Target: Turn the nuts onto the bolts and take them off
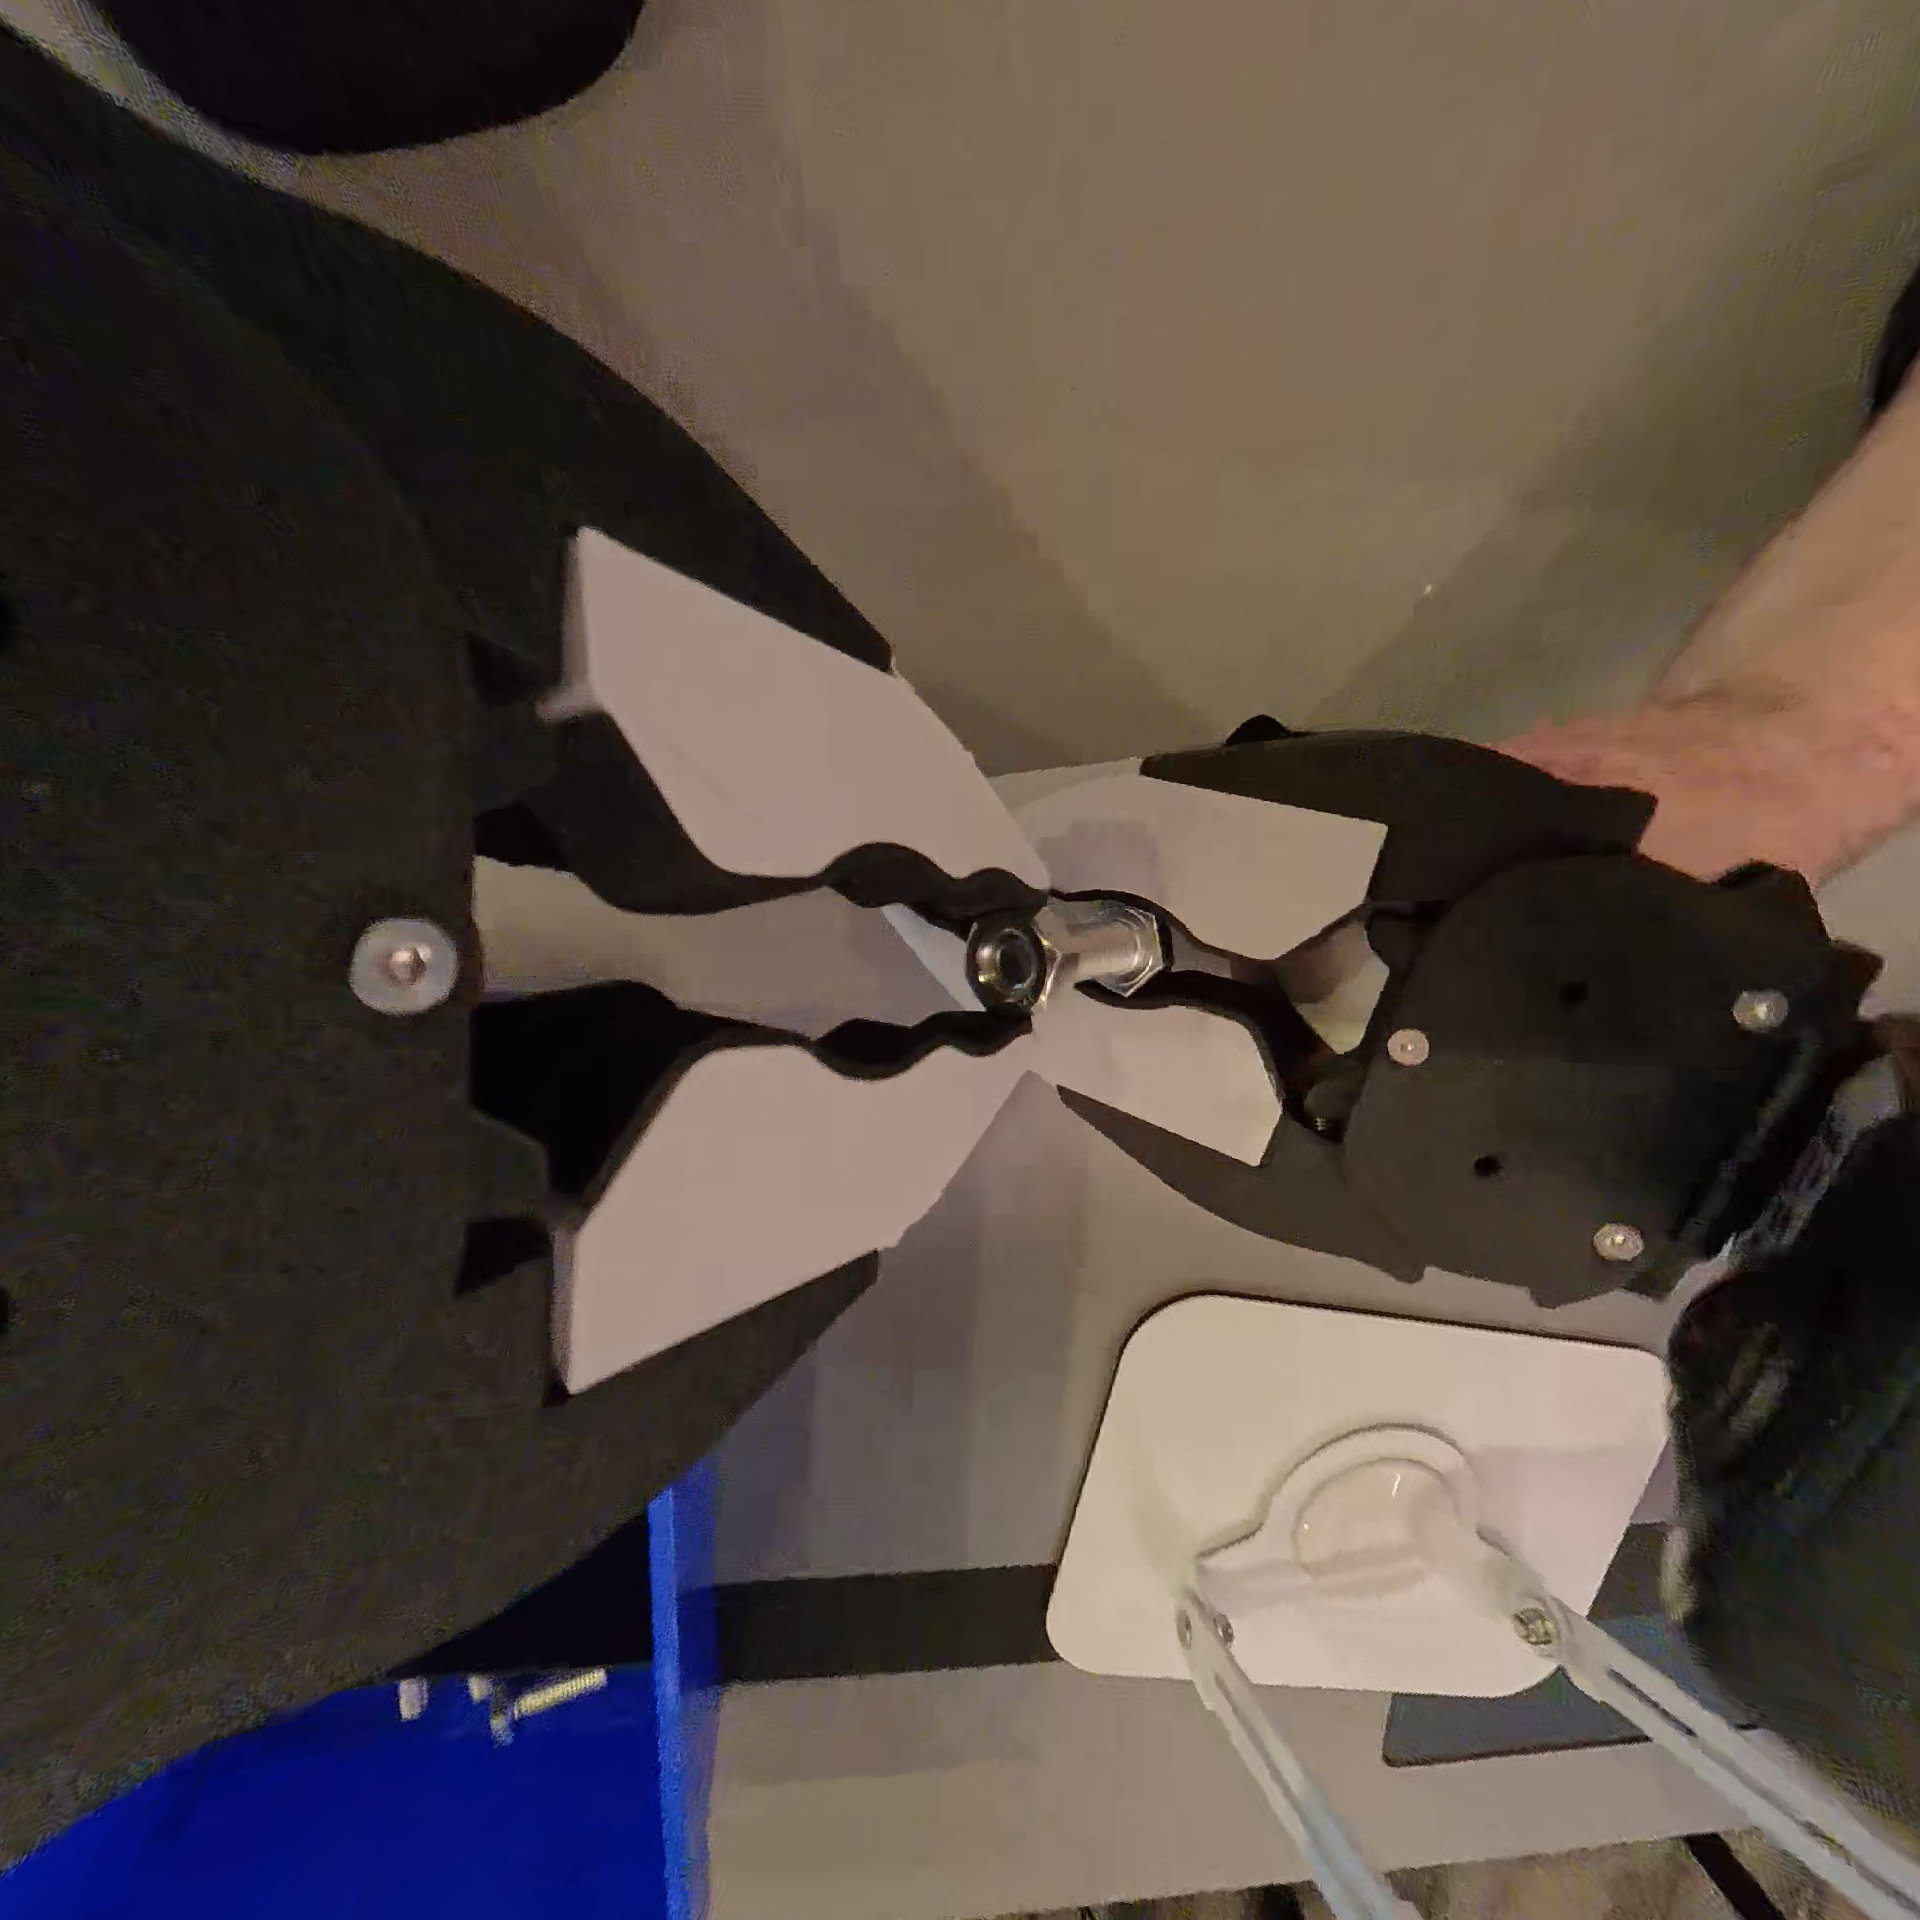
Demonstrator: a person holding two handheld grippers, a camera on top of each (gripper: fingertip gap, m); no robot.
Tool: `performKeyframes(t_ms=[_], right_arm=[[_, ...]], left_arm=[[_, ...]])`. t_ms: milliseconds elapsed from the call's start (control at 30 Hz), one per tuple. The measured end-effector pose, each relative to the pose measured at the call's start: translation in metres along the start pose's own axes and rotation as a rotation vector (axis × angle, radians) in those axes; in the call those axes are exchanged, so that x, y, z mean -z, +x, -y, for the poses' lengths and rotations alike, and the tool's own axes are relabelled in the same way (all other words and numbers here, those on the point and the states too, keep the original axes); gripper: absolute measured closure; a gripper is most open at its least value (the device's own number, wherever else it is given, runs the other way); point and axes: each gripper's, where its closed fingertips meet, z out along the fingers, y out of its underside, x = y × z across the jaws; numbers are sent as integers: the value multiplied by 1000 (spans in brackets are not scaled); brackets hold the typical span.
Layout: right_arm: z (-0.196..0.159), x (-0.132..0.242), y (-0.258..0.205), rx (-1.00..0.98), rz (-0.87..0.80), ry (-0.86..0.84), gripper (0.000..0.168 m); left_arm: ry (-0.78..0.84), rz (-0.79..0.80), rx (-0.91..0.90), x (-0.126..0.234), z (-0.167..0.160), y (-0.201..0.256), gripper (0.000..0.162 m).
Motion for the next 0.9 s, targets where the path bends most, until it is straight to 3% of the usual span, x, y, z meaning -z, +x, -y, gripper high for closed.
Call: performKeyframes(t_ms=[167, 300, 433, 633, 900], right_arm=[[-3, -2, -4, 294, -44, -89, 150], [-9, -6, 3, 365, -100, -157, 143], [-9, -2, 8, 230, -97, -107, 128], [-4, 3, 10, -54, -42, 43, 137], [0, 4, 9, -515, 128, 199, 136]], left_arm=[[22, -227, 113, 0, -2, 22, 152], [32, -212, 127, -1, -4, 17, 152], [49, -140, 109, 4, 0, 6, 152], [55, -112, 96, 3, 1, 4, 152], [5, 80, -1, 1, -2, -14, 152]])
